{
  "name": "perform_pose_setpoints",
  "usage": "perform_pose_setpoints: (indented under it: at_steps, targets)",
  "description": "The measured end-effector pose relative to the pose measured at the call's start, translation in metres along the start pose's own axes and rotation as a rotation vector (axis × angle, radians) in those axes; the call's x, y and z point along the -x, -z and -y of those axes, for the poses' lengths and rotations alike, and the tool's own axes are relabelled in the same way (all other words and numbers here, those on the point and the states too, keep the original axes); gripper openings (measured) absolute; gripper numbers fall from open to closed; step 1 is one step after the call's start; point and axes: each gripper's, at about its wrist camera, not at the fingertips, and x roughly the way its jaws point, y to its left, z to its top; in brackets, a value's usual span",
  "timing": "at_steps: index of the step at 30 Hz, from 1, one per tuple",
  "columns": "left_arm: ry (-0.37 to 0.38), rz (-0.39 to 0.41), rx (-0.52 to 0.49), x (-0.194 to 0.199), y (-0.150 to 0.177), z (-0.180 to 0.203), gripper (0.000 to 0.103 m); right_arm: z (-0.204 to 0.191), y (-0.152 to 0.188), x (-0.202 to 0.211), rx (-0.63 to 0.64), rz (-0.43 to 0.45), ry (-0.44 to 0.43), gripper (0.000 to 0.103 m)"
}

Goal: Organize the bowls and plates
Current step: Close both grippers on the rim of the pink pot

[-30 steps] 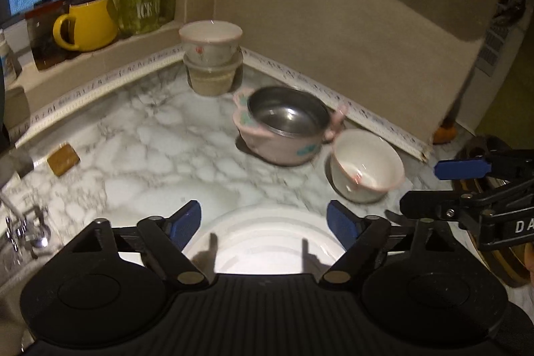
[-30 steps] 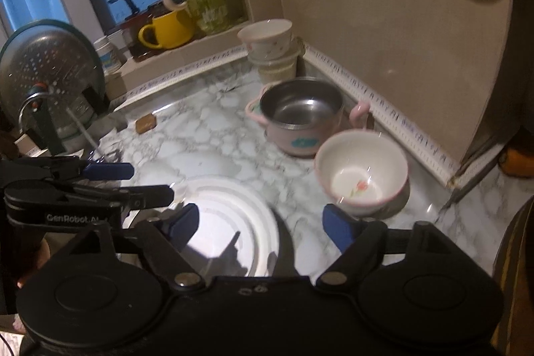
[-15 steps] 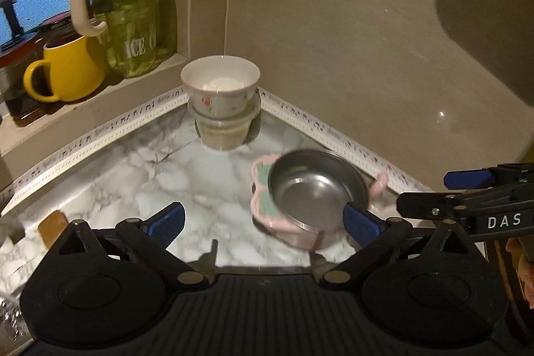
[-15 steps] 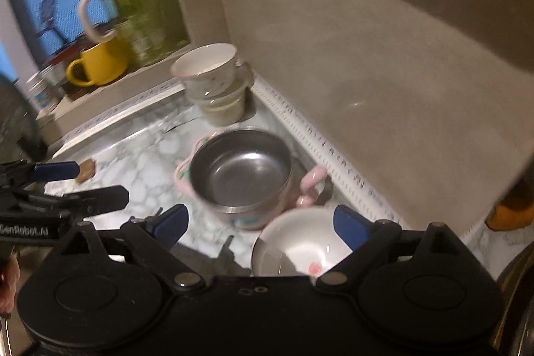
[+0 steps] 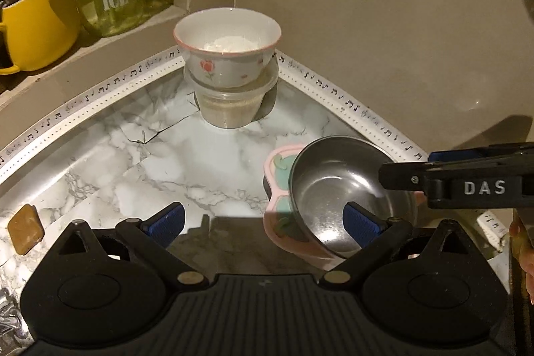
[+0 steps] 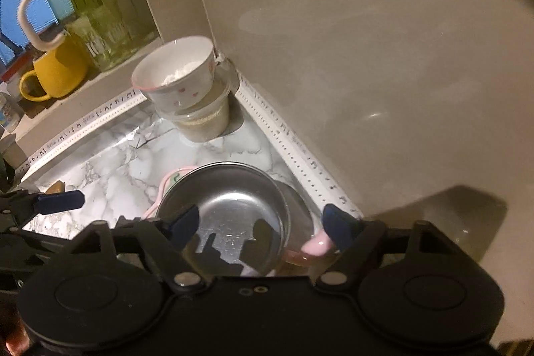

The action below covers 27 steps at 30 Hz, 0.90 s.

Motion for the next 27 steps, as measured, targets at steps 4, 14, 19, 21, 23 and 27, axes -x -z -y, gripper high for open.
perform_pose_setpoints:
  at_steps: [4, 14, 19, 21, 23, 27]
  targets:
    - [0.009, -0.022, 0.013, -0.011, 0.001, 0.001, 0.101, 0.001, -0.004, -0.019, 0.004, -0.030, 0.004, 0.070]
    - [0.040, -0.092, 0.039, -0.032, 0.002, 0.002, 0.068, 0.003, -0.001, -0.040, 0.010, -0.095, 0.007, 0.040]
    - [0.056, -0.107, 0.067, -0.036, 0.002, 0.000, 0.056, 0.003, 0.001, -0.041, 0.028, -0.102, 0.020, 0.030]
    - [0.062, -0.110, 0.074, -0.037, 0.001, 0.000, 0.051, 0.002, 0.001, -0.041, 0.037, -0.103, 0.030, 0.025]
    - [0.072, -0.113, 0.072, -0.036, -0.001, 0.003, 0.040, 0.001, 0.001, -0.041, 0.045, -0.102, 0.047, 0.020]
    - [0.052, -0.111, 0.092, -0.034, -0.003, 0.004, 0.035, 0.002, -0.001, -0.041, 0.044, -0.100, 0.070, 0.006]
